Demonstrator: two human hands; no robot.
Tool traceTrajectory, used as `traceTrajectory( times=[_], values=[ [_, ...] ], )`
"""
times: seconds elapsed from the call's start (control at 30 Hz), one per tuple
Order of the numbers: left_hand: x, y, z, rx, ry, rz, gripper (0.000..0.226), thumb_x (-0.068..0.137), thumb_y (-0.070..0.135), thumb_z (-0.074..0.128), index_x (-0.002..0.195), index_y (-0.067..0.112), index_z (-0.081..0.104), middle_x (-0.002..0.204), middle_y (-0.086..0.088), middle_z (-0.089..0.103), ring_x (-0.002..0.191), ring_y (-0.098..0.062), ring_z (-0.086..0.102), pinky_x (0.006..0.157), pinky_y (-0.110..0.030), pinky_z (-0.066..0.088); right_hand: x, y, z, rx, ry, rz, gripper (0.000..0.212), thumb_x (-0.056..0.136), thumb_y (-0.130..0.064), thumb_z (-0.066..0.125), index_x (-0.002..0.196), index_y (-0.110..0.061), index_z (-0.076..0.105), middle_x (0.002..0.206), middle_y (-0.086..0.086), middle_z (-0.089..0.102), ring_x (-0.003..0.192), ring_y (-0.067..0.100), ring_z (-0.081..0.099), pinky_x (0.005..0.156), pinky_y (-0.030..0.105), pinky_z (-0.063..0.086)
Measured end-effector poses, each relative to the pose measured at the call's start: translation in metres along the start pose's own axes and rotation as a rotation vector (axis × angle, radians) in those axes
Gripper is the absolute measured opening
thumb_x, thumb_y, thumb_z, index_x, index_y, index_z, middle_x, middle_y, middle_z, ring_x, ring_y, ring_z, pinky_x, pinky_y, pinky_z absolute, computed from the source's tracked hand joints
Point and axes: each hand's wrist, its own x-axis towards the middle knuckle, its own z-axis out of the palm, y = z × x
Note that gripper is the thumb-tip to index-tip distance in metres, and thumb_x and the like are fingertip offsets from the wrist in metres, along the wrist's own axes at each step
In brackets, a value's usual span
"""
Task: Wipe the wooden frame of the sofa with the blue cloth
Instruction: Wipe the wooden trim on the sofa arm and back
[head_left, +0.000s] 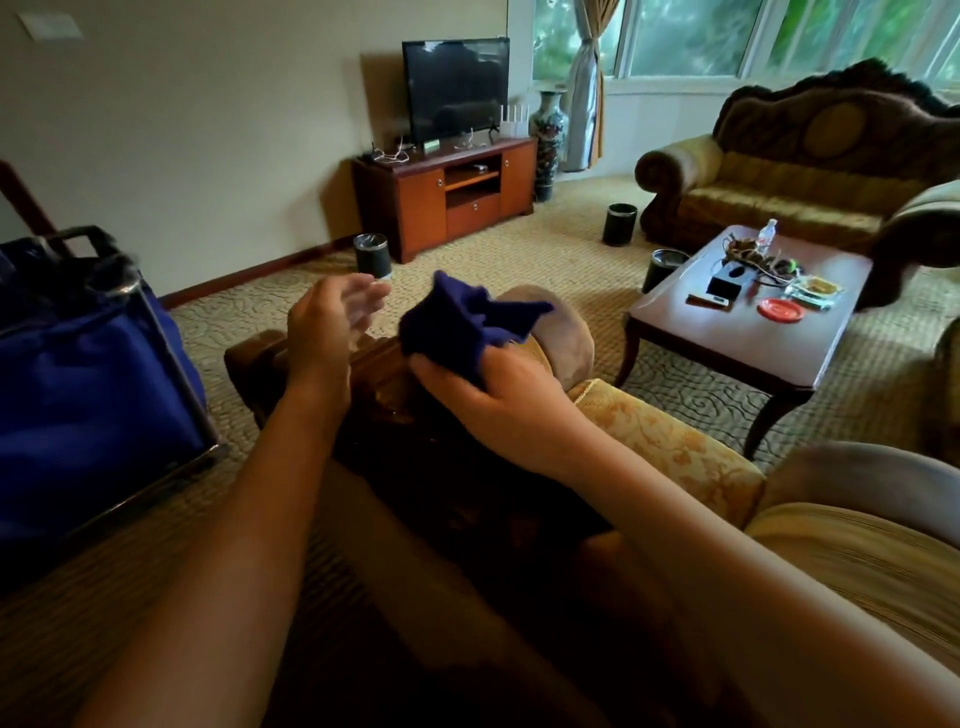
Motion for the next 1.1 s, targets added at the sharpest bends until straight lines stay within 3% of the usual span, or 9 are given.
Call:
traceTrajectory(
  times=[0.17, 0.23, 0.33, 0.43, 0.53, 0.7, 0.9, 1.03, 1.1],
  values=[
    [0.010, 0.021, -0.029, -0.370, -0.343, -0.250, 0.046, 0.100, 0.036, 0.027, 0.101, 0.003, 0.060, 0.102, -0.015, 0.069, 0.096, -0.028, 0.065, 0.083, -0.036, 0.054, 0.051, -0.041, 0.031, -0.617, -0.108, -0.016, 0.040, 0.092, -0.059, 0.037, 0.096, -0.027, 0.060, 0.097, -0.004, 0.063, 0.094, 0.018, 0.056, 0.090, 0.037, 0.036],
    [0.017, 0.026, -0.049, -0.228, -0.492, -0.235, 0.044, 0.099, 0.037, 0.031, 0.103, 0.005, 0.061, 0.102, -0.013, 0.070, 0.094, -0.023, 0.067, 0.080, -0.031, 0.054, 0.069, -0.046, 0.035, -0.682, -0.227, 0.042, 0.041, 0.091, -0.058, 0.039, 0.113, -0.029, 0.058, 0.110, -0.004, 0.061, 0.104, 0.020, 0.054, 0.093, 0.040, 0.035],
    [0.034, 0.024, -0.073, 0.199, -0.633, -0.121, 0.029, 0.097, 0.032, 0.044, 0.110, 0.014, 0.063, 0.107, -0.004, 0.067, 0.093, -0.015, 0.064, 0.075, -0.027, 0.051, 0.100, -0.044, 0.043, -0.657, -0.453, 0.162, 0.042, 0.093, -0.052, 0.045, 0.126, -0.026, 0.052, 0.111, -0.004, 0.057, 0.100, 0.017, 0.050, 0.091, 0.034, 0.039],
    [0.056, 0.014, -0.088, 0.548, -0.679, 0.076, 0.021, 0.096, 0.023, 0.054, 0.115, 0.020, 0.062, 0.107, 0.007, 0.063, 0.100, -0.008, 0.059, 0.083, -0.018, 0.047, 0.136, -0.032, 0.070, -0.741, -0.581, 0.212, 0.055, 0.090, -0.051, 0.051, 0.137, -0.023, 0.046, 0.132, 0.002, 0.053, 0.119, 0.022, 0.050, 0.104, 0.038, 0.037],
    [0.074, 0.006, -0.096, 0.644, -0.685, 0.161, 0.026, 0.095, 0.018, 0.055, 0.120, 0.015, 0.062, 0.113, 0.004, 0.062, 0.106, -0.008, 0.056, 0.082, -0.014, 0.042, 0.159, -0.021, 0.091, -0.746, -0.633, 0.350, 0.058, 0.085, -0.054, 0.056, 0.134, -0.024, 0.049, 0.125, 0.001, 0.056, 0.114, 0.024, 0.052, 0.100, 0.035, 0.039],
    [0.094, 0.002, -0.102, 0.616, -0.788, 0.156, 0.027, 0.094, 0.007, 0.054, 0.121, 0.010, 0.059, 0.116, -0.004, 0.061, 0.102, -0.012, 0.056, 0.078, -0.011, 0.045, 0.161, -0.023, 0.095, -0.777, -0.542, 0.446, 0.060, 0.080, -0.058, 0.061, 0.126, -0.021, 0.052, 0.107, 0.000, 0.059, 0.097, 0.020, 0.056, 0.091, 0.036, 0.046],
    [0.099, -0.006, -0.117, 0.546, -0.990, 0.211, 0.027, 0.090, 0.009, 0.062, 0.116, 0.013, 0.057, 0.111, 0.001, 0.059, 0.103, -0.007, 0.056, 0.086, -0.014, 0.047, 0.123, -0.050, 0.105, -1.107, -0.428, 0.404, 0.068, 0.080, -0.070, 0.051, 0.131, -0.026, 0.044, 0.125, 0.004, 0.053, 0.113, 0.025, 0.052, 0.093, 0.039, 0.039],
    [0.105, -0.020, -0.126, 0.550, -0.965, 0.357, 0.027, 0.089, 0.009, 0.063, 0.114, 0.009, 0.054, 0.110, 0.001, 0.057, 0.103, -0.008, 0.054, 0.081, -0.003, 0.041, 0.138, -0.044, 0.124, -1.159, -0.369, 0.476, 0.084, 0.078, -0.075, 0.047, 0.140, -0.020, 0.034, 0.124, 0.010, 0.054, 0.108, 0.028, 0.055, 0.090, 0.038, 0.041],
    [0.113, -0.028, -0.131, 0.585, -0.891, 0.430, 0.023, 0.089, 0.007, 0.061, 0.112, 0.009, 0.055, 0.107, 0.003, 0.058, 0.100, -0.009, 0.055, 0.081, -0.008, 0.042, 0.150, -0.036, 0.140, -1.166, -0.317, 0.474, 0.093, 0.075, -0.076, 0.049, 0.144, -0.017, 0.027, 0.122, 0.012, 0.055, 0.104, 0.028, 0.057, 0.084, 0.038, 0.044]
  ],
)
